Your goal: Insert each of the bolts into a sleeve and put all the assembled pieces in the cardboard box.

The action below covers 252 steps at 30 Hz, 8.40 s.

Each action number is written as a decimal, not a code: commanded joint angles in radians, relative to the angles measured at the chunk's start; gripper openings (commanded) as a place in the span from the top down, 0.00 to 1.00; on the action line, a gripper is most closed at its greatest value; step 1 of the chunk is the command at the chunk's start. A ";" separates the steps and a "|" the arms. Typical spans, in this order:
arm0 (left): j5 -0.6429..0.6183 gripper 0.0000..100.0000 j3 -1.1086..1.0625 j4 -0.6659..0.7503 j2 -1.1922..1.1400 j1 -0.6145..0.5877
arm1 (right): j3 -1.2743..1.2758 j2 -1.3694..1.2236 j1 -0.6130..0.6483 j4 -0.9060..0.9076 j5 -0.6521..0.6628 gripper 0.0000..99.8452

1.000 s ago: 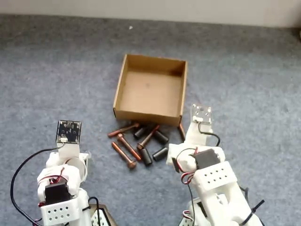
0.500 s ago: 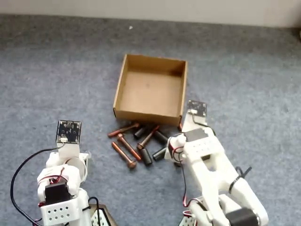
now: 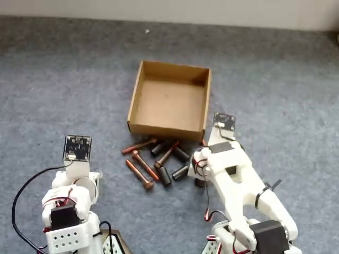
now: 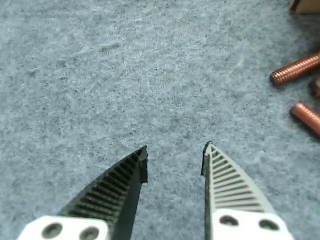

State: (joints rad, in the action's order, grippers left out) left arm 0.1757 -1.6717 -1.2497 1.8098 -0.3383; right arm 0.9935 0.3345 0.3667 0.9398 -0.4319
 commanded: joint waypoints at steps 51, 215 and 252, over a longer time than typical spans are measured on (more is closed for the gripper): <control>-0.284 0.79 0.829 -0.143 -0.938 0.575 | 0.418 0.627 -0.136 -0.298 0.014 1.00; -0.423 1.00 0.499 0.657 0.010 0.651 | 0.501 1.503 0.395 -0.278 0.356 1.00; -0.448 1.00 0.404 0.580 0.008 0.796 | 0.618 1.503 0.426 -0.493 0.557 1.00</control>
State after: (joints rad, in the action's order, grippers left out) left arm -0.2785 -1.2743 -0.6575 1.8113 0.4427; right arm 1.6241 1.8197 0.7902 0.4733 0.1128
